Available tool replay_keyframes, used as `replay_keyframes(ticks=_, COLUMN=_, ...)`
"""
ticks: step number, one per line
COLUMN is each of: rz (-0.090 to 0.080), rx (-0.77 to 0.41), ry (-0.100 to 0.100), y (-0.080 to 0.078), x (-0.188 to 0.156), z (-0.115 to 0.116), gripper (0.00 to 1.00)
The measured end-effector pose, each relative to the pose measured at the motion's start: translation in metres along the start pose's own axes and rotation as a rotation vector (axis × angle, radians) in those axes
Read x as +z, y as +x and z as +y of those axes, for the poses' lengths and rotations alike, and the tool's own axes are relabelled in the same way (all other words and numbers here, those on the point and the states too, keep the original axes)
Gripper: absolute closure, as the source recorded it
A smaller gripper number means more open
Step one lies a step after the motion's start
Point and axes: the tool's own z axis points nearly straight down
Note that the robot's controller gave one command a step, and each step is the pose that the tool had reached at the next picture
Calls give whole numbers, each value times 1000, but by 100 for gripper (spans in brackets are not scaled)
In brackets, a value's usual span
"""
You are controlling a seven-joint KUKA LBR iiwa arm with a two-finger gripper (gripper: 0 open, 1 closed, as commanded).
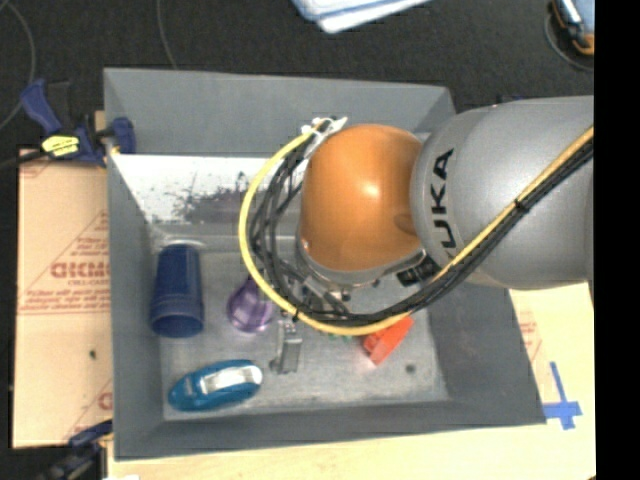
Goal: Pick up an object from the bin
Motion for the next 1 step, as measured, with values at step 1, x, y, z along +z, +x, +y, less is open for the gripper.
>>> replay_keyframes(ticks=1, rz=-9, rx=4, ry=-2, y=-2, x=-5, z=-1, gripper=0)
